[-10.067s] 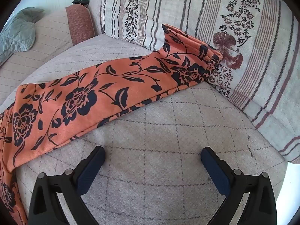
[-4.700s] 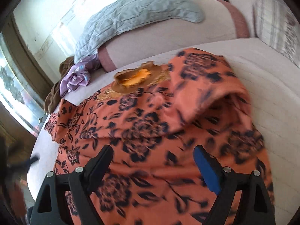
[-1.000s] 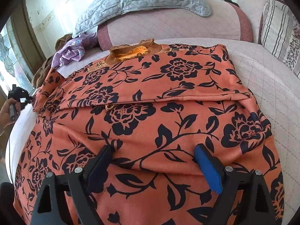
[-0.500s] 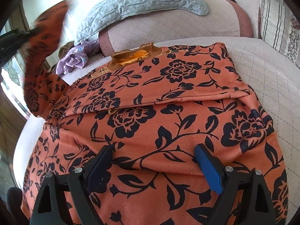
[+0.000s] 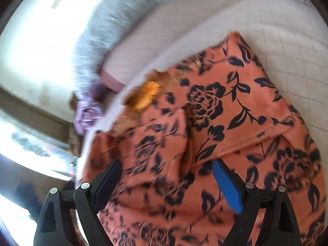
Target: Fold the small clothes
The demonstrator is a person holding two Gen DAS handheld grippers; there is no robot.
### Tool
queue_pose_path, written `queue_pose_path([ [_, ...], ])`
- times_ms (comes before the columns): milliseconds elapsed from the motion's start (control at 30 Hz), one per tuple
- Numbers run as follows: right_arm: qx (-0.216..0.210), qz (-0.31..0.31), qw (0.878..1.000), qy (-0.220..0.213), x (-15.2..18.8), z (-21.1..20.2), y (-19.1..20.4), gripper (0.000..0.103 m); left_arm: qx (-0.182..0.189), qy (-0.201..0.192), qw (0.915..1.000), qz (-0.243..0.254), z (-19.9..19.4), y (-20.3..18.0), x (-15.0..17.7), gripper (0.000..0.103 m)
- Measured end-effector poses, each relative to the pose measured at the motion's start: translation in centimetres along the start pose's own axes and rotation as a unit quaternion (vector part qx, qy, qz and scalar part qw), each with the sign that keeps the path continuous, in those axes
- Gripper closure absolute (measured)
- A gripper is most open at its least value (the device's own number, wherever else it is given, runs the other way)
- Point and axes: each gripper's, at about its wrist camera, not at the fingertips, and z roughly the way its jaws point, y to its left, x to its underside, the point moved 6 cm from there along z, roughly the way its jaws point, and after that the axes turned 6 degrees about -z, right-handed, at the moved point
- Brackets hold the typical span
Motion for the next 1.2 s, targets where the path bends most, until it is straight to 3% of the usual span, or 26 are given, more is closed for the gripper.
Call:
queue_pose_path([
  [33,0.010,0.007,1.000,0.013,-0.1,1.0,-0.1,0.017,-0.006,-0.002,0.9999,-0.008,-0.2,0.7,0.0,0.028],
  [67,0.017,0.010,0.999,0.032,0.0,2.0,0.1,0.044,-0.015,-0.005,0.9997,-0.019,-1.0,2.3,0.2,0.028],
  [100,0.027,0.001,0.998,0.052,0.3,2.9,0.6,0.083,-0.024,-0.005,0.9993,-0.028,-1.1,3.7,0.4,0.028],
  [167,0.053,-0.027,0.996,0.067,0.8,3.4,1.9,0.092,-0.042,0.000,0.9976,-0.054,-1.4,6.6,1.1,0.028],
  [267,0.098,-0.111,0.988,0.046,0.1,1.9,5.0,0.093,-0.053,-0.003,0.9944,-0.092,-1.5,9.6,1.4,0.028],
  [367,0.155,-0.220,0.962,-0.035,-3.1,-2.8,9.4,0.093,-0.055,-0.008,0.9923,-0.110,-1.5,11.1,1.5,0.028],
  [467,0.204,-0.262,0.939,-0.090,-6.1,-5.8,10.2,0.092,-0.034,-0.005,0.9918,-0.123,-1.3,10.7,0.9,0.028],
  [567,0.200,-0.232,0.950,-0.062,-6.5,-4.2,5.9,0.089,-0.010,0.017,0.9921,-0.124,0.6,8.8,0.4,0.022],
  [667,0.191,-0.153,0.969,0.048,-3.8,1.6,-1.7,0.087,0.004,0.072,0.9912,-0.111,4.9,6.9,0.6,0.021],
  [700,0.182,-0.128,0.973,0.065,-2.9,2.6,-3.3,0.085,-0.018,0.096,0.9902,-0.100,6.8,6.8,1.0,0.021],
  [733,0.159,-0.111,0.980,0.044,-2.6,2.6,-4.0,0.085,-0.058,0.138,0.9844,-0.092,9.0,7.3,2.0,0.031],
  [767,0.139,-0.094,0.985,0.028,-2.7,2.0,-4.1,0.082,-0.067,0.156,0.9811,-0.093,10.1,7.5,2.6,0.039],
  [800,0.127,-0.076,0.989,0.026,-2.7,1.6,-4.2,0.068,-0.069,0.140,0.9839,-0.087,10.3,7.4,2.5,0.040],
  [833,0.109,-0.059,0.992,0.030,-2.7,1.3,-4.1,0.056,-0.073,0.129,0.9864,-0.071,10.2,7.1,2.3,0.050],
  [867,0.085,-0.053,0.995,0.029,-2.9,0.9,-3.8,0.027,-0.065,0.131,0.9871,-0.067,10.1,6.7,2.4,0.066],
  [900,0.076,-0.056,0.995,0.022,-3.0,0.4,-3.7,0.021,-0.057,0.132,0.9870,-0.071,10.0,6.4,2.5,0.069],
  [967,0.070,-0.064,0.995,0.017,-3.5,0.3,-3.7,0.026,-0.066,0.129,0.9871,-0.068,10.0,6.2,2.7,0.069],
  [1000,0.073,-0.068,0.994,0.033,-3.4,1.0,-4.1,0.054,-0.070,0.129,0.9870,-0.066,10.0,6.1,2.8,0.069],
  [1033,0.093,-0.075,0.992,0.049,-3.0,1.6,-4.8,0.072,-0.073,0.131,0.9867,-0.063,9.9,5.9,2.8,0.069],
  [1067,0.120,-0.085,0.988,0.053,-3.1,1.9,-5.3,0.079,-0.077,0.133,0.9862,-0.062,9.8,5.8,2.6,0.067],
  [1133,0.118,-0.093,0.987,0.050,-3.3,1.8,-5.1,0.079,-0.085,0.121,0.9868,-0.065,9.1,5.6,1.7,0.067],
  [1200,0.121,-0.106,0.986,0.032,-4.0,0.8,-4.5,0.076,-0.077,0.084,0.9914,-0.066,7.9,5.5,0.1,0.060],
])
